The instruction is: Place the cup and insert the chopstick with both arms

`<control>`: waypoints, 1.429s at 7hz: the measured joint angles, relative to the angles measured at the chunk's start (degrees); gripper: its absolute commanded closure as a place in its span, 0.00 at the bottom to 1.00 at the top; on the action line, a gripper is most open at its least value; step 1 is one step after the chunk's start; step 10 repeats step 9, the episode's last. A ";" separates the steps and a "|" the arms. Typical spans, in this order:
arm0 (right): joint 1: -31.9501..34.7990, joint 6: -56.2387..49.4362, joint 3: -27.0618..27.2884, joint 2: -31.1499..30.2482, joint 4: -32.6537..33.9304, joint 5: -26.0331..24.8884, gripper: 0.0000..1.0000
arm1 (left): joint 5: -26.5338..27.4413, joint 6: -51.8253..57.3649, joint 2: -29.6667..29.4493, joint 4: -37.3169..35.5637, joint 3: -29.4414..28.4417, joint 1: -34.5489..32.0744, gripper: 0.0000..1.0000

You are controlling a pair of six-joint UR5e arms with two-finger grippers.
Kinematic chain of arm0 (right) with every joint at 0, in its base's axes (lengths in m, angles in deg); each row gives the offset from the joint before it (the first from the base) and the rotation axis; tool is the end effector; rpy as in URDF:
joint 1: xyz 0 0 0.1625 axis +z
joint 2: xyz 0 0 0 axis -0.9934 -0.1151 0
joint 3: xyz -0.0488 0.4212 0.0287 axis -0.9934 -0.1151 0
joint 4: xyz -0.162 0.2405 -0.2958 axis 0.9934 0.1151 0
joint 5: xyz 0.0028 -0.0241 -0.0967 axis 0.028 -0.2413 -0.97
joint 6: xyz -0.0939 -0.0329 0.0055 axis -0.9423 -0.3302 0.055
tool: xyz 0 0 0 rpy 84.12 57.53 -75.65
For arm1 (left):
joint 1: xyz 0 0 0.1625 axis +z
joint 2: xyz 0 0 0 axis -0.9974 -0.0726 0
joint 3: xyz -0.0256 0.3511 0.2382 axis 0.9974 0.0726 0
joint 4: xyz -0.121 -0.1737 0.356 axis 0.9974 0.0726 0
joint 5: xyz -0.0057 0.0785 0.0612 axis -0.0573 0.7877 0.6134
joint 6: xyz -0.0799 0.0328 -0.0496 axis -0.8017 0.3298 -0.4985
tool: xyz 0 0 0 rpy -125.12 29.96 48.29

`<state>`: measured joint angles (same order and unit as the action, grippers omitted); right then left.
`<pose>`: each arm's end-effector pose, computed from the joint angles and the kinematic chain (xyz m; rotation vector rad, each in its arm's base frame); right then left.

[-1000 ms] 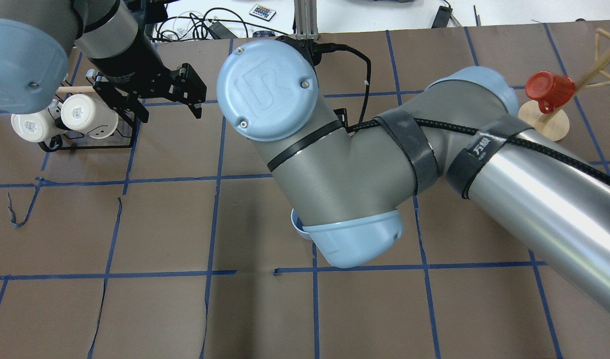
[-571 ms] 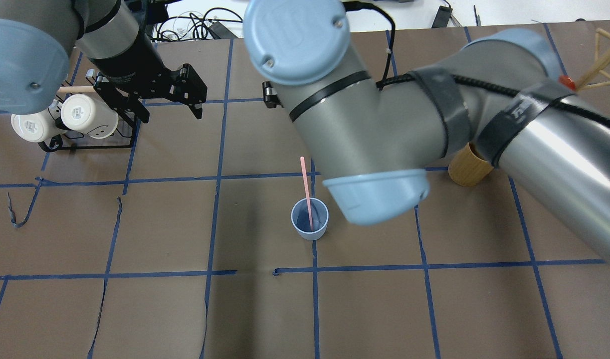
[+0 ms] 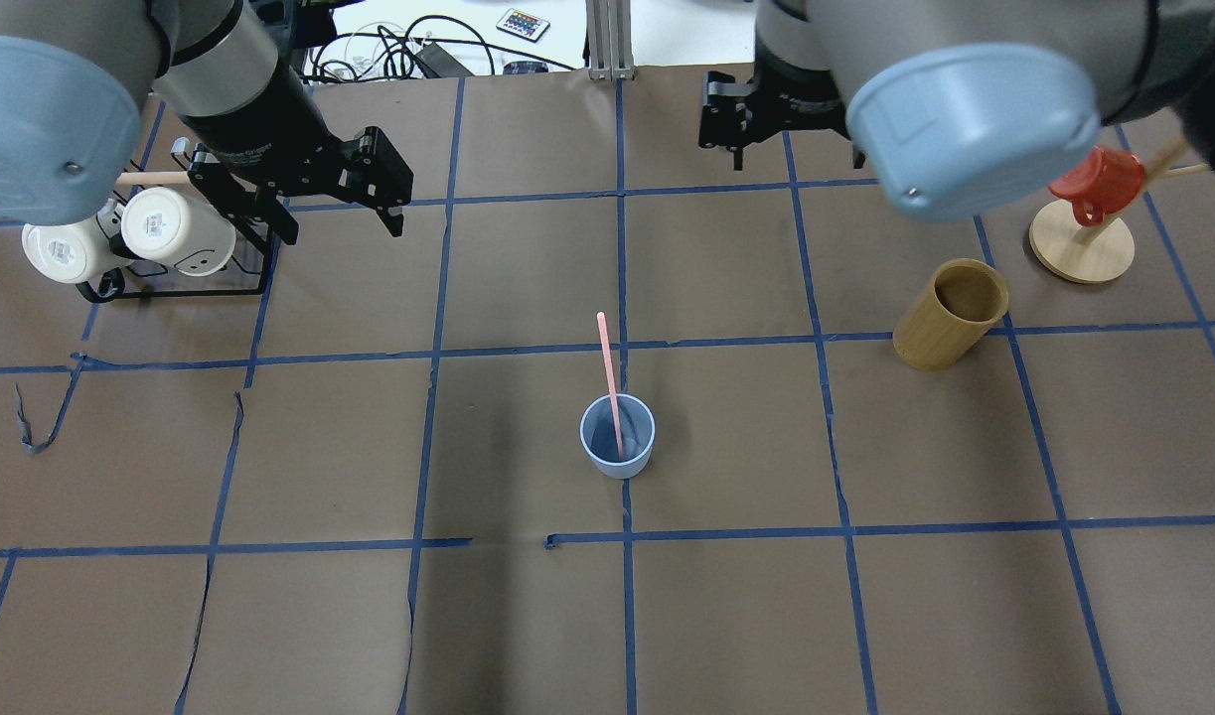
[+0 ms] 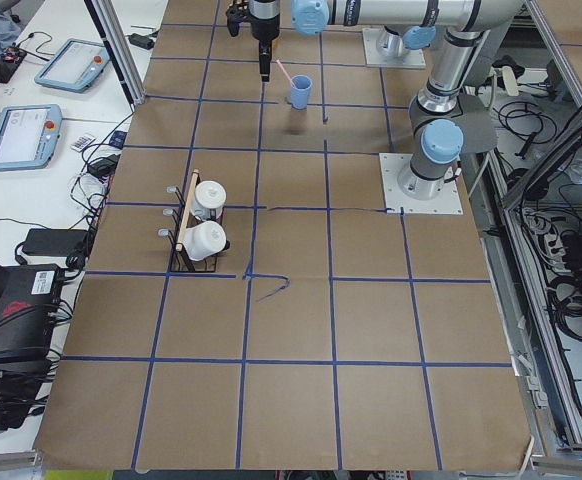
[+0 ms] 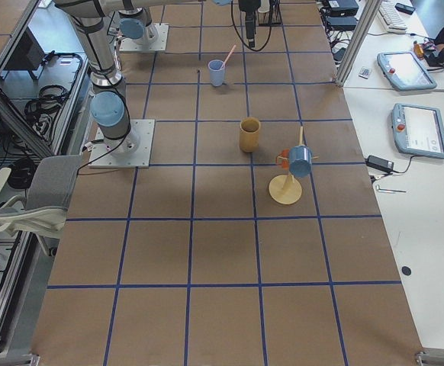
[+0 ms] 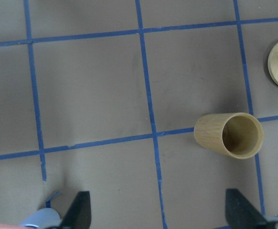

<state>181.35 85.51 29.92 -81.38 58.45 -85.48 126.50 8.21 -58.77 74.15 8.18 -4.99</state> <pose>0.1915 -0.5147 0.5153 -0.1736 -3.0034 0.1938 -0.1452 -0.5126 0.4774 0.0198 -3.0951 0.0272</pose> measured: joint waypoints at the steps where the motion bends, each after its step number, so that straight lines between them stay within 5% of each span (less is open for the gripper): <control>1: -3.34 -2.96 -0.69 -0.13 -4.84 0.86 0.00 | 0.00 0.00 -0.07 -0.06 -0.11 0.00 0.00; 5: -13.01 -11.32 -0.97 -4.21 -16.23 3.61 0.00 | 1.41 0.07 -0.05 -0.09 -0.60 0.57 0.00; 10: -10.79 -7.57 1.98 -5.66 -16.82 6.53 0.00 | 1.96 0.00 -0.05 -0.25 -0.21 0.59 0.00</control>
